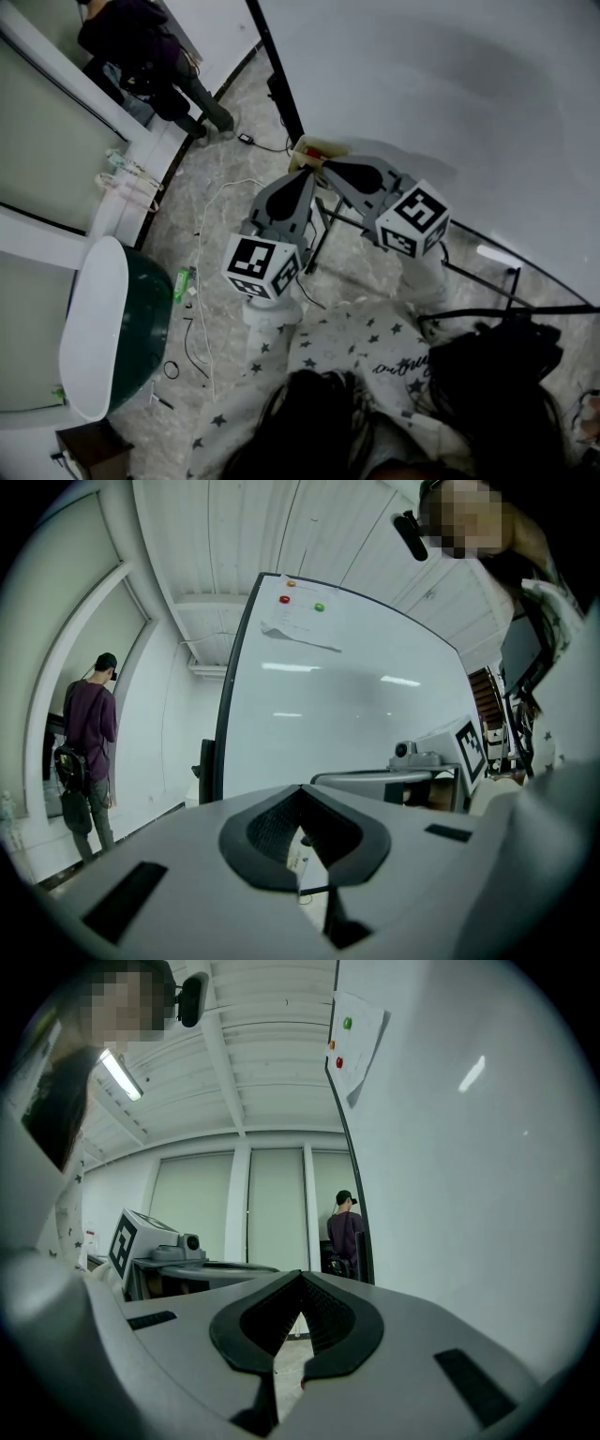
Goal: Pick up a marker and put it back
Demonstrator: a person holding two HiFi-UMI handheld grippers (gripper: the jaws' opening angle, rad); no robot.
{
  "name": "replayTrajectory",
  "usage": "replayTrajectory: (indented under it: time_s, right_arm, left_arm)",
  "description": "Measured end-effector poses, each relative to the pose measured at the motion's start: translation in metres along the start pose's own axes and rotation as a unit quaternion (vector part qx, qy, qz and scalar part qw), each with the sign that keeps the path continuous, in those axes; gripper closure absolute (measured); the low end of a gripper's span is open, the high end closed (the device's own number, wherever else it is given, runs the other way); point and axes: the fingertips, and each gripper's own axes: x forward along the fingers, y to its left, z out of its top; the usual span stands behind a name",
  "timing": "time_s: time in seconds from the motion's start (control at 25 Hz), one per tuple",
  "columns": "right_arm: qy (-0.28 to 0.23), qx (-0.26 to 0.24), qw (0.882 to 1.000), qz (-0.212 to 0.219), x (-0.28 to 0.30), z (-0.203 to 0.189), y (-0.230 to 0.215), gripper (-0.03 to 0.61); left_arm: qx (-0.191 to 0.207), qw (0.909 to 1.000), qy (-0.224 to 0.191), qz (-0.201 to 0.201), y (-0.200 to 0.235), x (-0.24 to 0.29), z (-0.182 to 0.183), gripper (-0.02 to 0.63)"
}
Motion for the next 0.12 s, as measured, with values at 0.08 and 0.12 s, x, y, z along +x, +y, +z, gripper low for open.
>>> replayTrajectory:
  time_s: [0.08, 0.12]
  right_arm:
    - [0.001, 0.0, 1.0, 0.0, 0.0009, -0.0008, 0.0009, 0.571]
    - [0.001, 0.0, 1.0, 0.0, 0.0014, -0.0013, 0.0014, 0.571]
  left_arm:
    - [-0.001, 1.0, 0.0, 0.001, 0.0009, -0.0012, -0.0003, 0.612]
    - [-0.001, 1.0, 0.0, 0.001, 0.0014, -0.0019, -0.0006, 0.612]
